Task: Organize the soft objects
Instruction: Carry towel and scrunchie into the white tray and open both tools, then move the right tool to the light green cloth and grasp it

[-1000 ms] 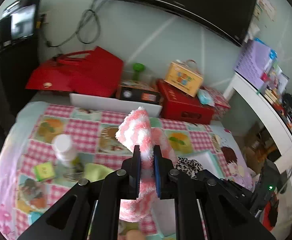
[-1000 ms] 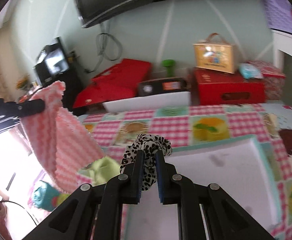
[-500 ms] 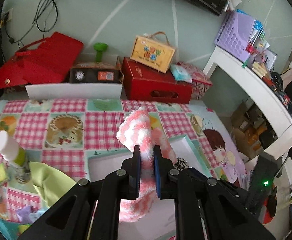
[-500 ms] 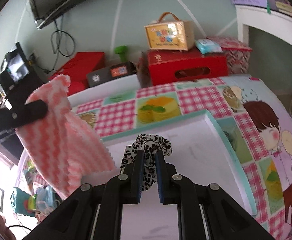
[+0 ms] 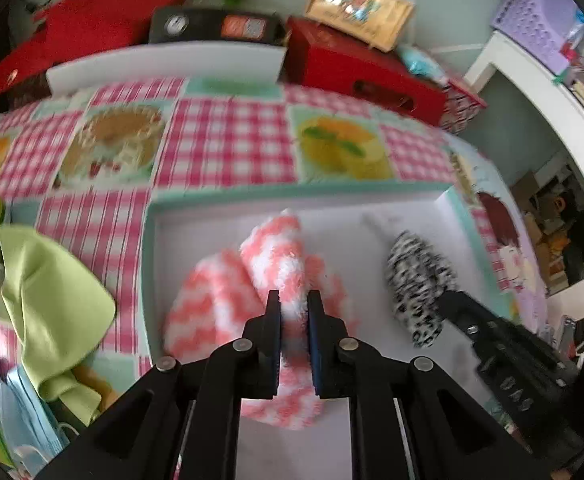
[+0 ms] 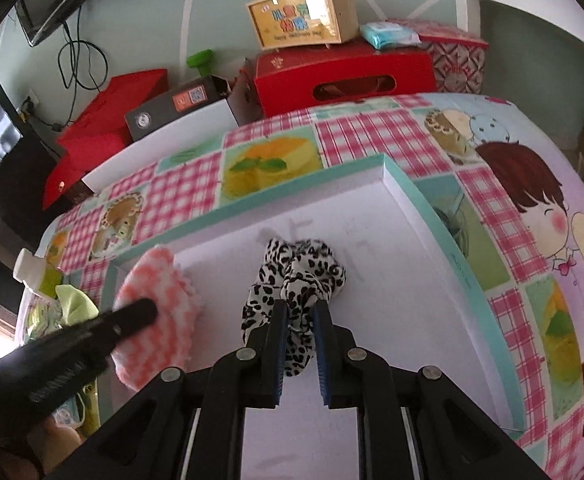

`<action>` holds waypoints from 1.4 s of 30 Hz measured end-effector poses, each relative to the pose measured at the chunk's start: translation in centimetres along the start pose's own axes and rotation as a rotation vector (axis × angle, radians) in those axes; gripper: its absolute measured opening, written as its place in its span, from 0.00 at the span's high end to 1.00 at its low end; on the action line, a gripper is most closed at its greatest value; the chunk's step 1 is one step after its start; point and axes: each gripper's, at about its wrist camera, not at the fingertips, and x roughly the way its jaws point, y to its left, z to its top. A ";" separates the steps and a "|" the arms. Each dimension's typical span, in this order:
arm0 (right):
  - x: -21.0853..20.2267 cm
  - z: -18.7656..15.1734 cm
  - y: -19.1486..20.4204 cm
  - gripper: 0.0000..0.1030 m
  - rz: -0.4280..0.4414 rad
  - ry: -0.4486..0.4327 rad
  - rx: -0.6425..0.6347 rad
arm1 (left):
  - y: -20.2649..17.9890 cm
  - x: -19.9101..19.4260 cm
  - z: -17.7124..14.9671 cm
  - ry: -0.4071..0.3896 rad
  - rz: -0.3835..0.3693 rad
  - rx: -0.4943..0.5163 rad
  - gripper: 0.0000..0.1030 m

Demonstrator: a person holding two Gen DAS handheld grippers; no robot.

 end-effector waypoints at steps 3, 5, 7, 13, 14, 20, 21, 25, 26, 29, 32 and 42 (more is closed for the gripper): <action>0.5 -0.4 -0.1 0.84 -0.018 0.024 -0.002 | 0.7 0.3 -0.5 0.012 0.003 -0.027 0.88; 0.7 -0.5 -0.1 0.84 -0.022 0.034 -0.005 | 0.9 0.3 -0.8 0.014 0.006 -0.032 0.87; 0.7 -0.6 0.2 0.83 -0.035 0.042 -0.019 | 1.0 0.3 -1.1 0.016 0.009 -0.032 0.86; 0.2 -0.6 1.1 0.62 -0.078 0.049 -0.064 | 1.1 -1.1 -1.1 0.011 0.011 -0.050 0.73; 0.0 -0.6 1.3 0.57 -0.085 0.047 -0.072 | 1.1 -1.5 -1.0 0.004 0.017 -0.052 0.65; -1.6 -0.3 2.6 0.43 -0.105 0.020 -0.122 | 1.5 -3.7 -1.0 -0.035 0.057 -0.070 0.40; -1.7 -0.3 2.8 0.42 -0.107 0.020 -0.128 | 1.6 -4.0 -0.9 -0.041 0.063 -0.076 0.38; -1.8 -0.3 3.6 0.33 -0.111 0.023 -0.148 | 2.4 -4.9 -0.6 -0.074 0.104 -0.092 0.32; -1.8 -0.4 3.8 0.32 -0.115 0.025 -0.153 | 2.7 -5.0 -0.5 -0.082 0.111 -0.097 0.27; -1.6 -0.5 4.4 0.24 -0.110 0.026 -0.167 | 3.8 -5.7 -0.4 -0.103 0.136 -0.115 0.14; -1.5 -0.6 4.9 0.18 -0.105 0.027 -0.182 | 4.9 -6.2 -0.4 -0.113 0.158 -0.136 0.14; -1.3 -1.0 7.0 0.00 -0.054 0.025 -0.224 | 9.6 -9.2 -0.4 -0.134 0.186 -0.207 0.14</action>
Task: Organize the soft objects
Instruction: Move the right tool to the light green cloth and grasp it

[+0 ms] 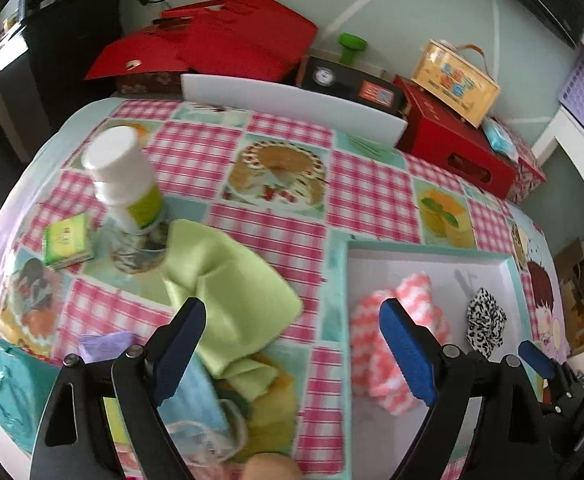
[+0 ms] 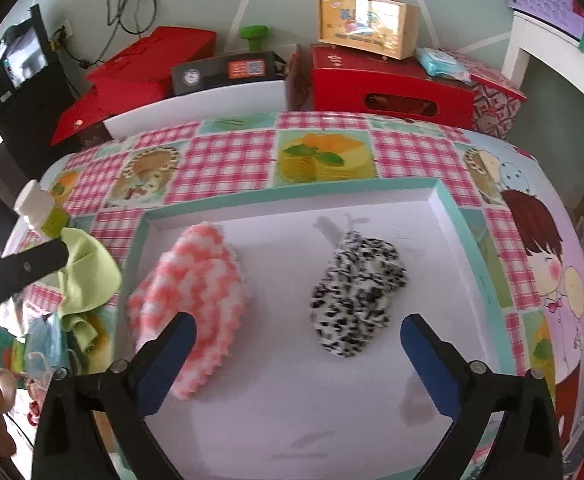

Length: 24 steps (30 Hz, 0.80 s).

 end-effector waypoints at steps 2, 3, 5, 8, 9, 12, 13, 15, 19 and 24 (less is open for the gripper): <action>-0.2 0.0 0.8 0.00 0.028 -0.011 -0.014 | 1.7 -0.8 0.5 -0.008 0.007 -0.031 0.14; -0.3 0.1 1.4 0.00 0.047 -0.017 -0.029 | 2.7 -1.2 0.7 -0.014 0.018 -0.044 0.14; -0.5 0.1 2.6 0.00 0.073 -0.026 -0.052 | 4.8 -2.1 1.1 -0.023 0.056 -0.063 0.14; -0.7 0.0 4.8 0.00 0.116 -0.041 -0.087 | 7.6 -2.9 1.3 -0.018 0.081 -0.089 0.14; -0.7 0.0 5.5 0.00 0.129 -0.045 -0.096 | 8.7 -3.2 1.4 -0.011 0.089 -0.097 0.14; -0.7 -0.1 7.9 0.00 0.168 -0.056 -0.134 | 11.2 -3.7 1.5 0.008 0.128 -0.105 0.14; -0.7 -0.2 9.0 0.00 0.175 -0.055 -0.154 | 11.9 -3.8 1.5 0.016 0.146 -0.100 0.14; -0.6 -0.4 10.5 0.00 0.188 -0.052 -0.180 | 13.0 -4.1 1.3 0.027 0.165 -0.088 0.14; -0.3 -0.6 13.3 0.00 0.237 -0.049 -0.221 | 14.7 -4.6 1.4 0.033 0.197 -0.080 0.14; 0.1 -0.9 15.7 0.00 0.279 -0.040 -0.249 | 15.6 -4.6 1.6 0.044 0.224 -0.044 0.14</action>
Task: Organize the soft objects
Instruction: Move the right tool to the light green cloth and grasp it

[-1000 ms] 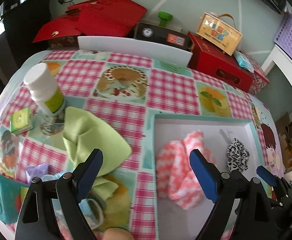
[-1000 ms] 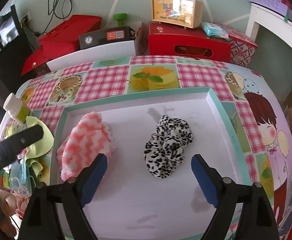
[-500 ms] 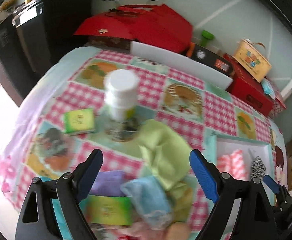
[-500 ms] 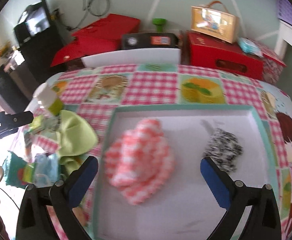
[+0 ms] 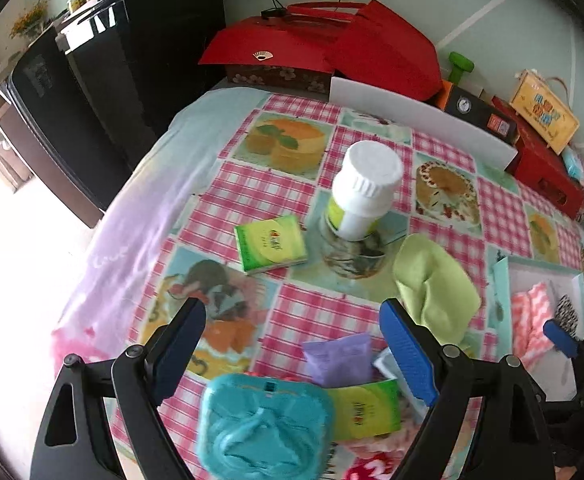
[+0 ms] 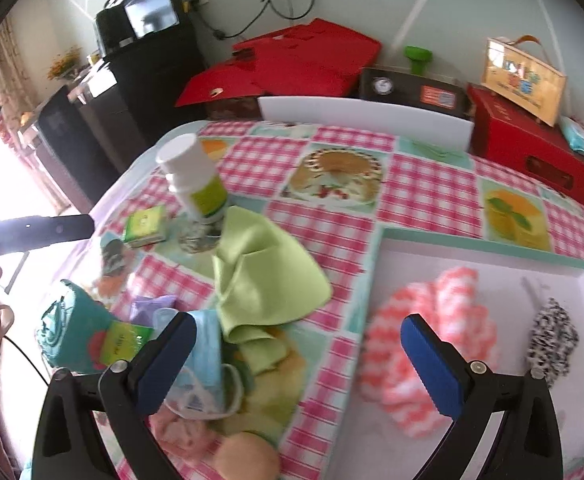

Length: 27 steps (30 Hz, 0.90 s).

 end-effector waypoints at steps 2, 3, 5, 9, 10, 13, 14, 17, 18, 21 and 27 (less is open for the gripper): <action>0.4 0.1 0.6 0.00 0.000 0.005 -0.005 | 0.3 0.2 0.1 0.004 0.009 0.017 0.14; 0.7 0.2 0.9 0.00 -0.001 0.008 -0.010 | 0.5 0.3 0.2 0.006 0.010 0.023 0.14; 1.2 0.4 1.3 0.00 0.000 0.017 -0.017 | 0.7 0.6 0.3 0.011 0.010 0.032 0.14; 2.2 0.9 2.1 0.00 0.006 0.037 -0.025 | 1.4 1.4 0.6 0.023 0.005 0.044 0.14; 2.5 1.0 2.1 0.00 0.008 0.043 -0.023 | 1.5 1.6 0.6 0.026 0.005 0.047 0.14; 3.4 1.4 2.5 0.00 0.009 0.062 -0.015 | 2.0 2.1 0.9 0.032 0.009 0.053 0.14; 3.5 1.4 2.5 0.00 0.006 0.066 -0.015 | 2.1 2.2 0.9 0.031 0.010 0.054 0.14; 4.4 1.8 2.8 0.00 -0.006 0.086 -0.015 | 2.6 2.7 1.1 0.033 0.004 0.056 0.14; 4.6 1.9 2.9 0.00 -0.007 0.090 -0.015 | 2.7 2.9 1.1 0.036 0.002 0.058 0.14; 5.3 2.0 3.2 0.00 -0.017 0.105 -0.020 | 3.0 3.4 1.2 0.041 0.001 0.063 0.14; 6.6 2.4 3.7 0.00 -0.028 0.132 -0.033 | 3.5 4.4 1.5 0.050 -0.009 0.063 0.14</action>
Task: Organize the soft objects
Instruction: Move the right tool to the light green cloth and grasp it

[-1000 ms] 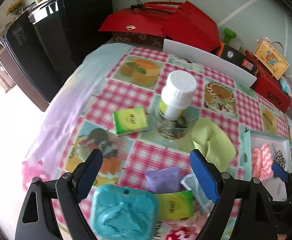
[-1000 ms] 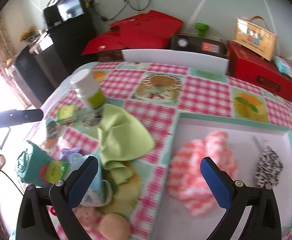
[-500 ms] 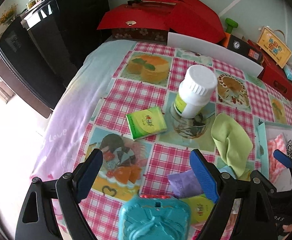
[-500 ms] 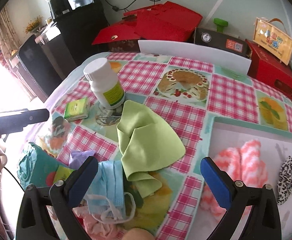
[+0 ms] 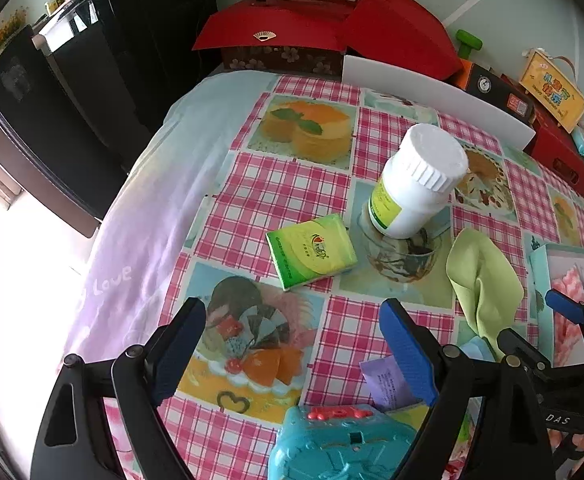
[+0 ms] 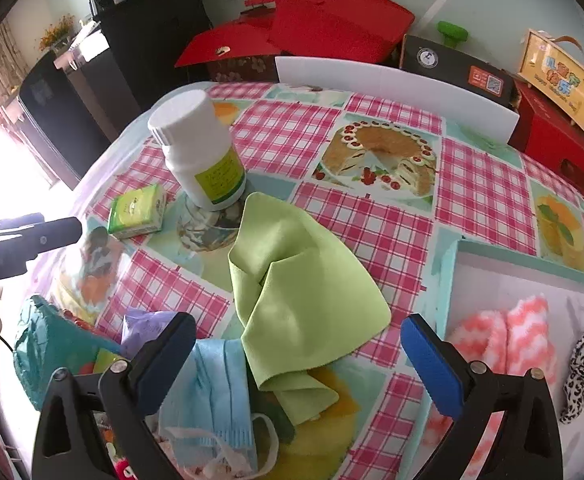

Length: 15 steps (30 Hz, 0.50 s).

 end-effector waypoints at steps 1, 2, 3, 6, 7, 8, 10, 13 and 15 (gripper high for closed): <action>0.2 0.1 0.0 0.00 0.000 0.004 0.002 | 0.1 0.2 0.1 0.002 -0.002 0.000 0.14; 0.4 0.2 0.0 0.00 0.001 0.008 0.004 | 0.2 0.3 0.2 0.003 -0.002 0.002 0.14; 0.5 0.3 0.0 0.00 0.001 0.012 0.004 | 0.2 0.5 0.2 0.003 -0.002 0.003 0.14; 1.0 0.5 0.1 0.00 -0.004 0.022 0.002 | 0.4 0.8 0.4 0.003 -0.002 0.009 0.14; 1.3 0.6 0.1 0.00 -0.005 0.027 0.002 | 0.4 0.9 0.4 0.003 -0.002 0.010 0.14; 1.4 0.7 0.1 0.00 -0.005 0.031 0.002 | 0.4 1.0 0.5 0.004 -0.003 0.013 0.14; 1.9 0.8 0.1 0.00 -0.006 0.042 0.005 | 0.5 1.4 0.7 0.009 -0.006 0.018 0.14; 2.7 1.1 0.0 0.00 -0.009 0.062 0.011 | 0.5 2.2 1.3 0.031 -0.027 0.035 0.14; 3.0 1.3 -0.1 0.00 -0.015 0.068 0.015 | 0.6 2.8 1.9 0.056 -0.039 0.040 0.14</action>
